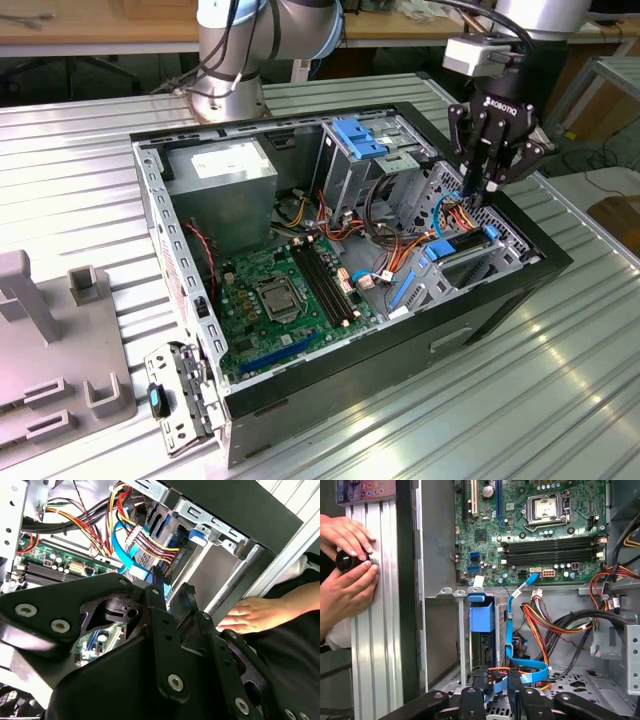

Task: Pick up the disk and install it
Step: 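Insert the second disk wire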

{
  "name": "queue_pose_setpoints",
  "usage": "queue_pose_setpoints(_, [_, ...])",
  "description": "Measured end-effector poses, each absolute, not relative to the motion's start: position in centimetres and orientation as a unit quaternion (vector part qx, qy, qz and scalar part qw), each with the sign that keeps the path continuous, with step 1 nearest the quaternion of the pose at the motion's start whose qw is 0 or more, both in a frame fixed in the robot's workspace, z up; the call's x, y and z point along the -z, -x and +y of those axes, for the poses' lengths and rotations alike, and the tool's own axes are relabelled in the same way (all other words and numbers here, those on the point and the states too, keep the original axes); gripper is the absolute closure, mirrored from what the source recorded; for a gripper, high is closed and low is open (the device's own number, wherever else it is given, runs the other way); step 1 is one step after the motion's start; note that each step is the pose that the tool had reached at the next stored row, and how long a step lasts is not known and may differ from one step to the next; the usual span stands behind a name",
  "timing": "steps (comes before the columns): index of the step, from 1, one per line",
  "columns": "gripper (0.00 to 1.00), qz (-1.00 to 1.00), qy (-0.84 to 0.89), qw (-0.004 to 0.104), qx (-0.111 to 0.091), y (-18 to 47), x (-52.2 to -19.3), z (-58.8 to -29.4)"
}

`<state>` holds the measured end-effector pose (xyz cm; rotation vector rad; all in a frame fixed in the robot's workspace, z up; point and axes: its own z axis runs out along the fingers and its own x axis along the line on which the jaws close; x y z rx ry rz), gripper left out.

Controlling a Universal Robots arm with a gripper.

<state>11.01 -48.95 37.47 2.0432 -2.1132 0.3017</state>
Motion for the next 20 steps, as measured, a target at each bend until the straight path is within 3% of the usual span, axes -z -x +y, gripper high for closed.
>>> queue_pose_setpoints(1, [0.69,-0.712,-0.688,0.093,-0.102,-11.0,-37.3,-48.9])
queue_pose_setpoints(3, [0.84,-0.712,-0.688,0.094,-0.102,-11.0,-36.9,-48.9])
queue_pose_setpoints(7, [0.84,-0.712,-0.689,0.093,-0.102,-11.0,-36.8,-49.1])
queue_pose_setpoints(11, [0.84,-0.715,-0.691,0.074,-0.082,-11.0,-36.7,-50.1])
queue_pose_setpoints(20, [0.84,-0.714,-0.696,0.051,-0.061,-10.5,-36.2,-52.2])
